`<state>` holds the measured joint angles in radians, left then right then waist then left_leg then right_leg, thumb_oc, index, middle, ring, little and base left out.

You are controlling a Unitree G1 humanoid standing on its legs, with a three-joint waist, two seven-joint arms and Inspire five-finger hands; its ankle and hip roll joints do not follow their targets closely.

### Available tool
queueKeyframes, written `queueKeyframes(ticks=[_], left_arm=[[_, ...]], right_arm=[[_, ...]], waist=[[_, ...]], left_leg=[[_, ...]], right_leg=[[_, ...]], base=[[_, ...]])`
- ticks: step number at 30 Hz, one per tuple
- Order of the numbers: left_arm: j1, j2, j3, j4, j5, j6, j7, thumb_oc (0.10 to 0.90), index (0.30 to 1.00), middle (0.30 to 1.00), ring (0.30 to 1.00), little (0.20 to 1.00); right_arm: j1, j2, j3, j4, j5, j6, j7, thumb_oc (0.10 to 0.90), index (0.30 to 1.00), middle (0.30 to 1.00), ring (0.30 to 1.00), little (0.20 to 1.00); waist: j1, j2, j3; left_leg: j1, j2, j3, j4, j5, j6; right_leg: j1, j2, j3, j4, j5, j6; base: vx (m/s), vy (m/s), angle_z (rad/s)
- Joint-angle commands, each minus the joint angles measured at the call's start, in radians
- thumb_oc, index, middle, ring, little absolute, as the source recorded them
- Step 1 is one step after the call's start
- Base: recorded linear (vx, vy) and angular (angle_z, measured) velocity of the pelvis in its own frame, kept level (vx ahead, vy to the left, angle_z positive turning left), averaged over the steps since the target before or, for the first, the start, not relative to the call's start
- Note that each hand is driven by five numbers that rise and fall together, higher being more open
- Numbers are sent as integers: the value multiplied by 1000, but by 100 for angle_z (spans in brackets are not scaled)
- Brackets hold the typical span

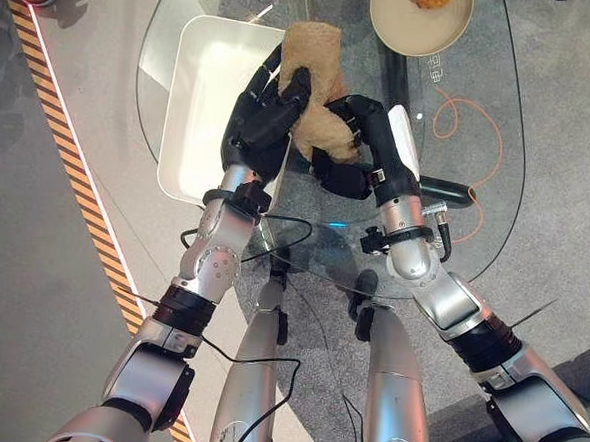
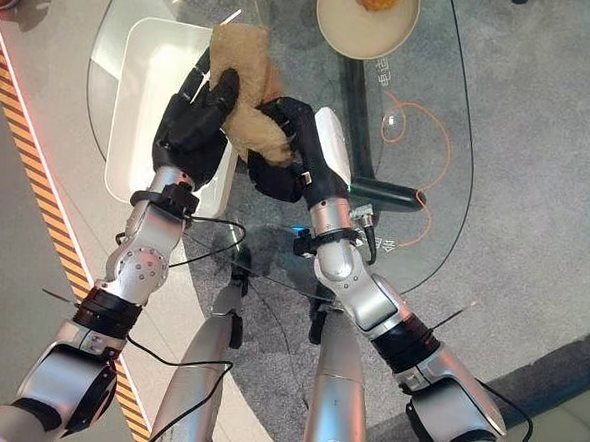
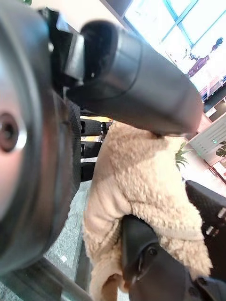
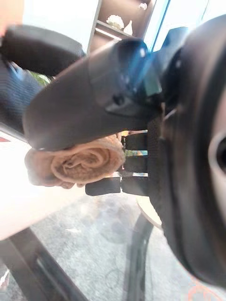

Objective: Wipe the table with a cloth and put it in the basket.

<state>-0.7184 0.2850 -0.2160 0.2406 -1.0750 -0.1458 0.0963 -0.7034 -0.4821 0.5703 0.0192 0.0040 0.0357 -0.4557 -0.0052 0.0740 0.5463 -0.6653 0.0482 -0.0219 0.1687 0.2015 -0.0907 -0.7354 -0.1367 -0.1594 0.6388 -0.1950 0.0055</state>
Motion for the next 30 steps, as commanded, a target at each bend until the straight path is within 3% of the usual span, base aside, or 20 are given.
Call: queueKeyframes(ticks=[1, 15, 16, 18, 19, 30], left_arm=[[-157, -22, -28, -85, 47, -86, -105, 100, 300, 300, 300, 200], [-165, -24, -19, -85, 46, -107, -105, 100, 300, 300, 300, 200], [-163, -25, -18, -85, 47, -110, -104, 100, 300, 300, 300, 200], [-161, -30, -17, -87, 51, -118, -100, 100, 300, 300, 300, 200], [-163, -32, -16, -85, 53, -121, -96, 100, 300, 300, 300, 200], [-160, -39, 4, -81, 91, -221, -41, 100, 300, 300, 300, 200]], right_arm=[[-194, 64, -26, -178, -15, -114, -3, 100, 300, 300, 300, 200], [-197, 66, -35, -177, -15, -110, 3, 100, 300, 300, 300, 200], [-197, 66, -36, -179, -12, -109, 3, 221, 404, 404, 404, 321], [-196, 69, -36, -177, -10, -108, 0, 701, 815, 815, 815, 801], [-196, 72, -37, -176, -12, -107, -1, 800, 900, 900, 900, 900], [-192, 82, -44, -170, -23, -120, -7, 800, 900, 900, 900, 900]], waist=[[-3, -43, -26], [-1, -43, -26], [-1, -43, -26], [-1, -43, -26], [-1, -43, -26], [3, -43, -26]], left_leg=[[54, -74, 66, 88, -170, 38], [40, -76, 63, 88, -162, 38], [40, -75, 63, 87, -162, 38], [40, -75, 64, 87, -162, 38], [41, -75, 64, 87, -162, 38], [31, -79, 60, 92, -163, 38]], right_leg=[[94, 62, 35, -277, 136, 59], [82, 64, 32, -281, 145, 58], [81, 64, 32, -279, 145, 58], [82, 63, 32, -280, 144, 58], [81, 64, 32, -279, 144, 58], [74, 63, 30, -276, 142, 56]], base=[[0, 0, 0], [0, 0, 0], [0, 0, 0], [0, 0, 0], [0, 0, 0], [0, 0, 0]])
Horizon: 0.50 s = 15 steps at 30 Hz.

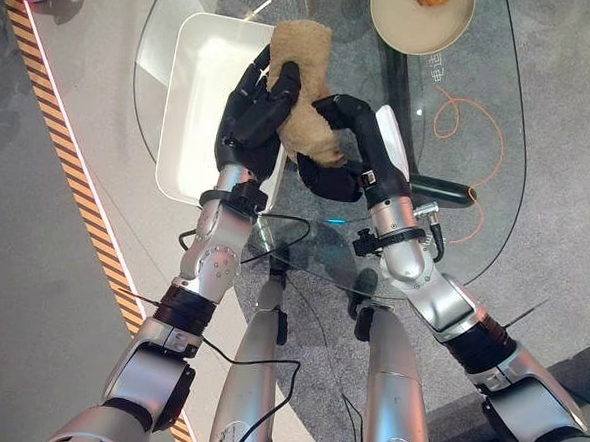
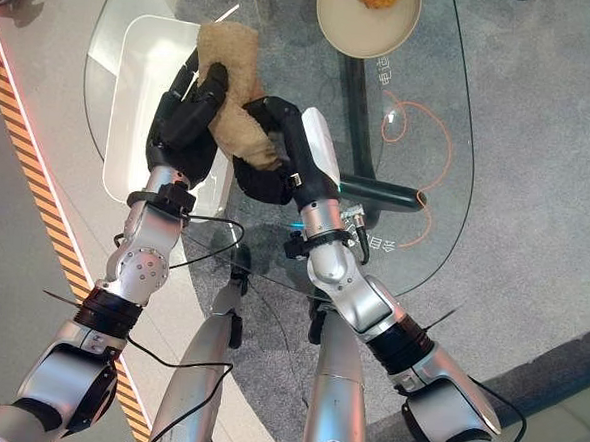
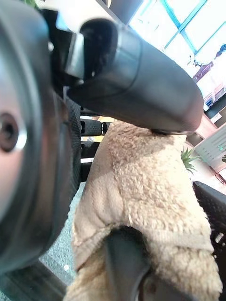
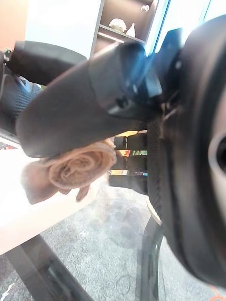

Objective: Wipe the table with a cloth and put it in the basket.

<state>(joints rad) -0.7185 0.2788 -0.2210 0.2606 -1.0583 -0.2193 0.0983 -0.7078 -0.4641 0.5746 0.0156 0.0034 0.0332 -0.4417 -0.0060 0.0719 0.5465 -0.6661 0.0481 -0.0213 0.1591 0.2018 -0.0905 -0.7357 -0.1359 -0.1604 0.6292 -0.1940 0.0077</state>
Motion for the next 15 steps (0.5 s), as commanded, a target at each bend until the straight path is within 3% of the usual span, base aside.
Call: queueKeyframes(ticks=[1, 6, 15], left_arm=[[-159, -35, 10, -101, 78, -157, -37, 100, 300, 300, 300, 200], [-155, -42, 34, -100, 102, -228, 26, 100, 300, 300, 300, 200], [-163, -49, 66, -95, 151, -294, 118, 100, 300, 300, 300, 200]], right_arm=[[-187, 65, -48, -167, -24, -119, -21, 800, 900, 900, 900, 900], [-184, 70, -50, -163, -32, -130, -22, 800, 900, 900, 900, 900], [-194, 74, -56, -153, -35, -132, -23, 800, 900, 900, 900, 900]], waist=[[4, -41, -26], [7, -41, -26], [11, -42, -26]], left_leg=[[31, -79, 59, 102, -164, 38], [33, -81, 56, 100, -164, 38], [32, -83, 52, 101, -164, 35]], right_leg=[[73, 63, 31, -265, 141, 53], [72, 64, 31, -264, 139, 52], [73, 63, 27, -264, 136, 51]], base=[[0, 0, 0], [0, 0, 0], [0, 0, 0]])
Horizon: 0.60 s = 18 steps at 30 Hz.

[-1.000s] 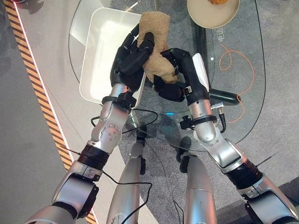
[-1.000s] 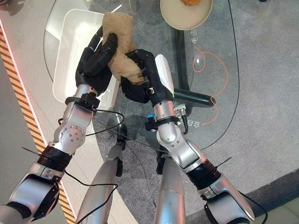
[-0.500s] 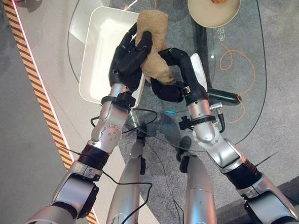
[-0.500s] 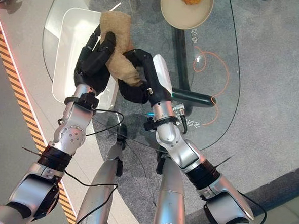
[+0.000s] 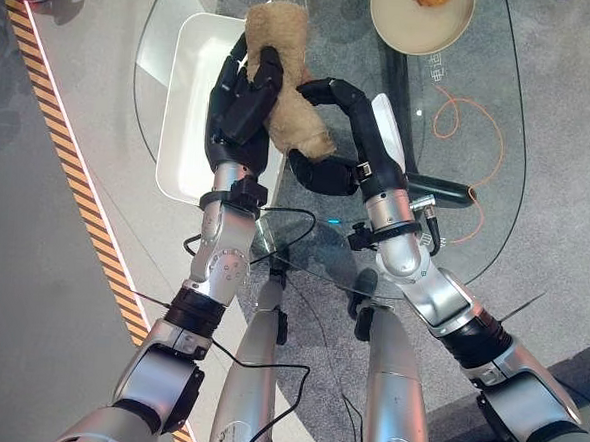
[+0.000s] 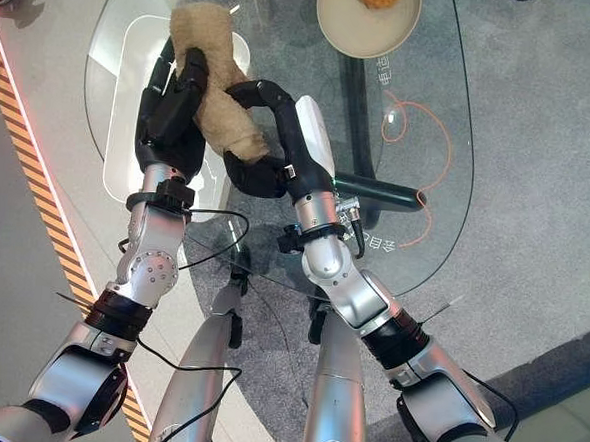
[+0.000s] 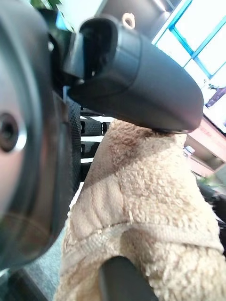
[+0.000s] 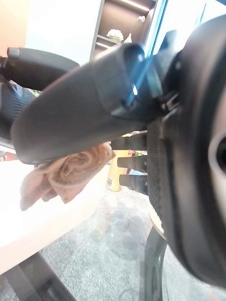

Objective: Wipe the table with a cloth and put it in the basket.

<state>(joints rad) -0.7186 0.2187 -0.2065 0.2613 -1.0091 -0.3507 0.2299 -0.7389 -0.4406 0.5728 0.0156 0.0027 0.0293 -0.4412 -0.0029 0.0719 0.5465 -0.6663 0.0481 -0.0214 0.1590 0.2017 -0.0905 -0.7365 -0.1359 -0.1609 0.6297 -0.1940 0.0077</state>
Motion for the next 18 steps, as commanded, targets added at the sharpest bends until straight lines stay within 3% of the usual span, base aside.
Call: queueKeyframes(ticks=[1, 18], left_arm=[[-164, 12, 55, -96, 107, -167, -6, 100, 300, 300, 300, 200], [-194, 21, 110, -36, 239, -267, 167, 100, 300, 300, 300, 200]], right_arm=[[-162, 51, -54, -156, -35, -126, -24, 800, 900, 900, 900, 900], [-174, 64, -63, -130, -53, -118, -24, 800, 900, 900, 900, 900]], waist=[[9, -43, -26], [9, -40, -26]], left_leg=[[32, -82, 53, 101, -163, 35], [31, -79, 53, 99, -159, 28]], right_leg=[[74, 62, 27, -264, 136, 51], [73, 58, 29, -263, 134, 48]], base=[[0, 0, 0], [0, 0, 0]])
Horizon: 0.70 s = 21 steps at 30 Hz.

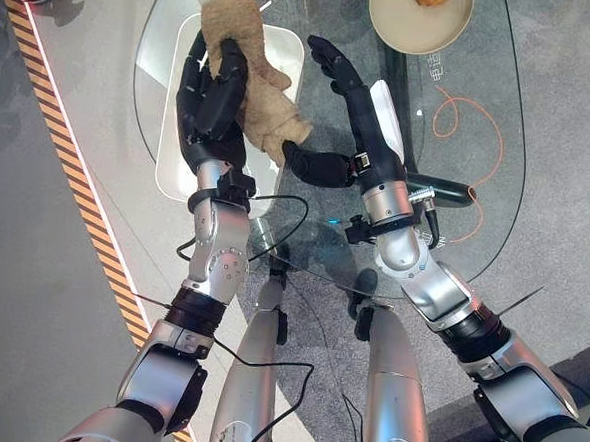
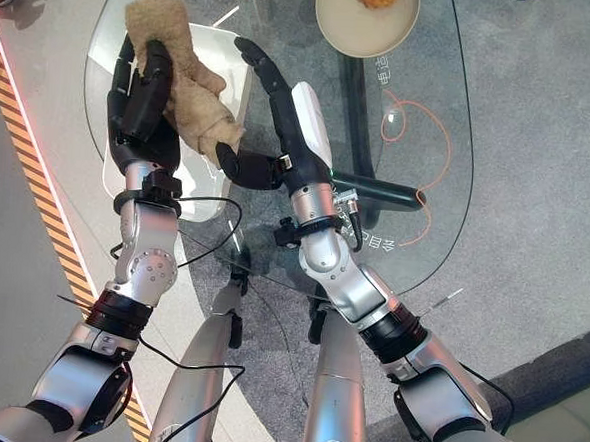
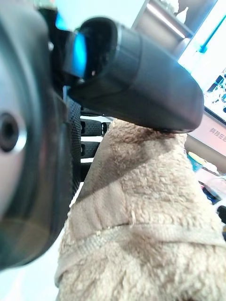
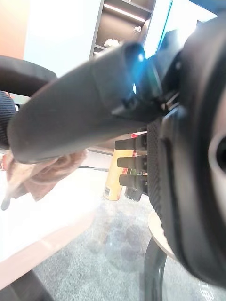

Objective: Wipe the table with a cloth and put it in the basket.

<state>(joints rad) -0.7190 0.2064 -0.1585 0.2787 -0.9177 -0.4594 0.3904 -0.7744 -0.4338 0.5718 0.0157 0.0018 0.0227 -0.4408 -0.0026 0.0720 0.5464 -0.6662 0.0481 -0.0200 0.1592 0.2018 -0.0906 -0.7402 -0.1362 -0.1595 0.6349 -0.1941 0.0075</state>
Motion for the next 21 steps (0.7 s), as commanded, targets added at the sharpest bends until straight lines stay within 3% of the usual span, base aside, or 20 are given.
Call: queueKeyframes(ticks=[1, 13, 21], left_arm=[[-196, 36, 65, -48, 160, -162, 20, 100, 300, 300, 300, 200], [-222, 74, 86, 33, 291, -190, 161, 100, 300, 300, 300, 200], [-243, 122, 86, 139, 362, -173, 224, 100, 300, 300, 300, 200]], right_arm=[[-139, 55, -63, -128, -53, -109, -28, 800, 900, 900, 900, 900], [-144, 38, -80, -94, -78, -115, -93, 800, 900, 900, 900, 900], [-130, -12, -118, 2, -123, -91, -264, 800, 900, 900, 900, 900]], waist=[[9, -40, -26], [4, -37, -26], [-12, -38, -26]], left_leg=[[33, -79, 52, 97, -159, 28], [37, -75, 54, 95, -159, 21], [52, -69, 63, 94, -172, 18]], right_leg=[[78, 59, 27, -269, 133, 48], [83, 54, 31, -273, 131, 47], [95, 50, 40, -276, 122, 51]], base=[[0, 0, 0], [0, 0, 0], [-5, 21, -1]])
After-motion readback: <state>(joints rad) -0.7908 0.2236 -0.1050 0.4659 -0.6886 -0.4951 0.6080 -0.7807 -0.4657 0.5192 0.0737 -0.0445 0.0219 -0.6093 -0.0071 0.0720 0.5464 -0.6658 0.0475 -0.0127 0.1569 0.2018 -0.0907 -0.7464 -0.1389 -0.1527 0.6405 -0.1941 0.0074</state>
